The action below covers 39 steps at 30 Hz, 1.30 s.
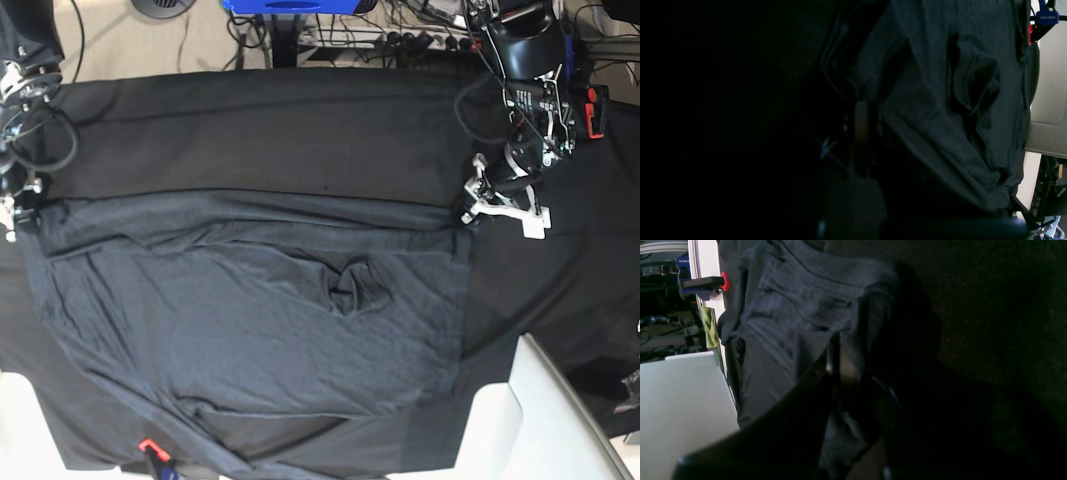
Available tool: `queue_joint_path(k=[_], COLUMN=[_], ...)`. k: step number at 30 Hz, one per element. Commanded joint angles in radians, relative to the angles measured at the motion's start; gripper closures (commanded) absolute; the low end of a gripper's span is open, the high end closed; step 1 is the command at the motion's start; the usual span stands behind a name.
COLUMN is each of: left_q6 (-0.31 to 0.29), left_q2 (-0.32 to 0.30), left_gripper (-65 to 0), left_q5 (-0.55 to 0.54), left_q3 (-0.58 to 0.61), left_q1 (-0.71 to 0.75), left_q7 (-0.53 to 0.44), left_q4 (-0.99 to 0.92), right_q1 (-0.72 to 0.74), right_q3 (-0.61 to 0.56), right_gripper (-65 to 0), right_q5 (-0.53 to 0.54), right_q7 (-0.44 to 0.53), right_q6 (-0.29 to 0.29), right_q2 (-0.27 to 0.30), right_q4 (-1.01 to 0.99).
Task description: Fold the T-shirt properly
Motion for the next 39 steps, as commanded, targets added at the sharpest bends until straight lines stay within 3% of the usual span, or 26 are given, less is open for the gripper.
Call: queue_joint_path(k=[1,4,9,15,19,24,28,32,39], left_q6=[0.004,0.004,0.006,0.006,0.006,0.006,0.006,0.006,0.006], left_q2=[-0.016,-0.027,-0.025,-0.022,-0.022,-0.004,0.006,0.007,0.009], left_gripper=[0.0,0.0,0.0,0.0,0.0,0.0,0.0,0.0,0.0], left_q5=[-0.002,-0.006,-0.006,-0.006,-0.006,-0.006,-0.006,-0.006,-0.006], left_q3=[-0.005,-0.002,-0.014,-0.117,-0.127,-0.127,-0.127,-0.127,-0.129], left_q1=[0.011,0.037,0.058,0.061,0.069,0.130,0.198,0.249,0.339], left_q7=[-0.008,0.000,0.124,0.259,0.310,0.319,0.319,0.319,0.319], left_q4=[0.013,0.073,0.194,0.274,0.329,0.398,0.461,0.501,0.582], right_q1=[-0.004,-0.004,-0.004,-0.024,-0.024,-0.045,-0.093,-0.124,-0.185], right_q3=[-0.001,-0.001,-0.001,-0.001,-0.001,0.000,-0.001,0.005,0.006], right_gripper=[-0.2,-0.2,-0.2,-0.2,-0.2,-0.2,-0.2,-0.2,-0.2], right_q5=[-0.004,-0.004,-0.004,-0.004,-0.004,0.001,-0.002,0.002,0.002], right_q7=[-0.043,-0.090,-0.146,-0.187,-0.222,-0.282,-0.293,-0.368,-0.376], right_q6=[-0.012,-0.012,-0.012,-0.012,-0.012,-0.012,-0.012,-0.012,-0.014], right_q2=[0.002,-0.004,-0.006,-0.006,-0.002,-0.002,-0.036,-0.044,-0.058], right_q4=[0.004,0.086,0.165,0.236,0.241,0.262,0.382,0.460,0.520])
